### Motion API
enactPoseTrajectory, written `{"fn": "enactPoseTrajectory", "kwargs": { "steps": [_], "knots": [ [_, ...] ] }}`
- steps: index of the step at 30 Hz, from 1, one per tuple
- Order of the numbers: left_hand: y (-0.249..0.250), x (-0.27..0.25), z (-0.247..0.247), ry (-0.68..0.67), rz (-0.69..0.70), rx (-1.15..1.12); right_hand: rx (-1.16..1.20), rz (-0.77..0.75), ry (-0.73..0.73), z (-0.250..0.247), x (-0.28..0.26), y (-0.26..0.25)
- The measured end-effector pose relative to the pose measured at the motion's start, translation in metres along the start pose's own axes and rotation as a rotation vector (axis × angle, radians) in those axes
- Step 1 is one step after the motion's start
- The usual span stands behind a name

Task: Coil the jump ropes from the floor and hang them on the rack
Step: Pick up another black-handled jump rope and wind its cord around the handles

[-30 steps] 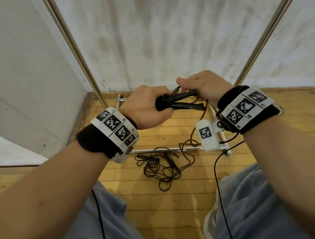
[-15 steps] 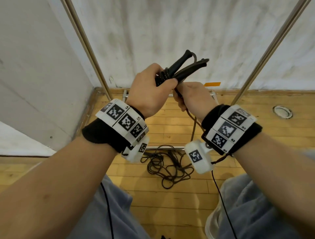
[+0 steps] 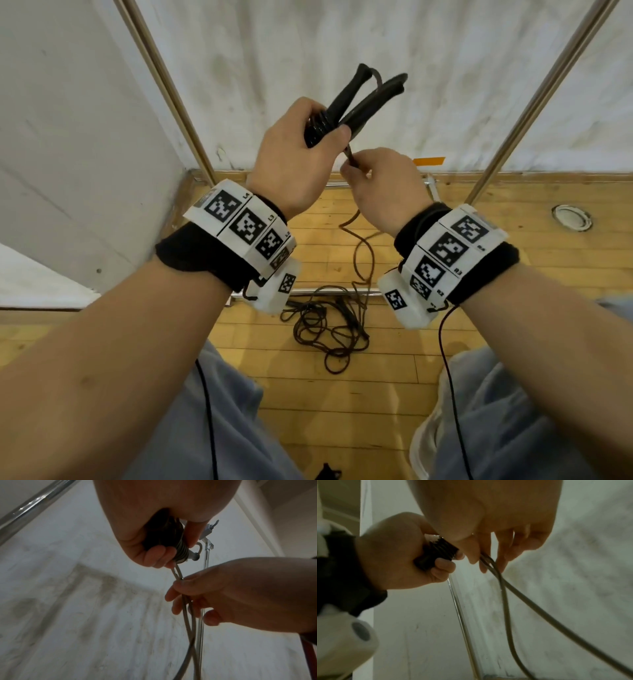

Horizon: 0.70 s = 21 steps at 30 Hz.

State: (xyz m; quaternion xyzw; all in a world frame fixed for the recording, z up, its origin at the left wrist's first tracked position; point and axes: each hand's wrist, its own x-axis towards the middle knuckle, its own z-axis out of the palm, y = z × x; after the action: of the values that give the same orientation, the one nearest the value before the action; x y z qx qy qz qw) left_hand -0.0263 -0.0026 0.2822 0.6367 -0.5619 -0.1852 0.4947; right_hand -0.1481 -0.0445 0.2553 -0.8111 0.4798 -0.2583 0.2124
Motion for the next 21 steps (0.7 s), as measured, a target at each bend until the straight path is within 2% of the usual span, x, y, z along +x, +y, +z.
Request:
{"fn": "enactPoseTrajectory", "kwargs": {
  "steps": [2,4,8,10,15,19,21],
  "knots": [
    [-0.001,-0.002,0.002,-0.015,0.03,0.012,0.005,0.065,-0.005,0.0,0.002,0.001],
    [0.0,-0.003,0.003,-0.026,0.058,0.01,0.122,0.12,-0.032,-0.001,0.003,-0.001],
    [0.0,-0.004,-0.001,-0.031,0.051,-0.011,0.613,0.18,-0.366,-0.004,-0.003,-0.004],
    [-0.002,-0.003,-0.005,-0.031,0.033,-0.016,0.628,0.163,-0.427,-0.006,-0.004,-0.002],
    [-0.005,-0.003,-0.013,-0.048,0.017,-0.038,0.7,0.236,-0.32,-0.001,-0.001,0.001],
    [-0.012,0.001,-0.017,-0.049,0.003,0.084,0.353,0.038,-0.145,0.002,-0.001,0.001],
    [-0.018,0.002,-0.016,-0.061,0.016,0.204,0.273,-0.001,-0.12,0.0,-0.002,0.002]
  ]
}}
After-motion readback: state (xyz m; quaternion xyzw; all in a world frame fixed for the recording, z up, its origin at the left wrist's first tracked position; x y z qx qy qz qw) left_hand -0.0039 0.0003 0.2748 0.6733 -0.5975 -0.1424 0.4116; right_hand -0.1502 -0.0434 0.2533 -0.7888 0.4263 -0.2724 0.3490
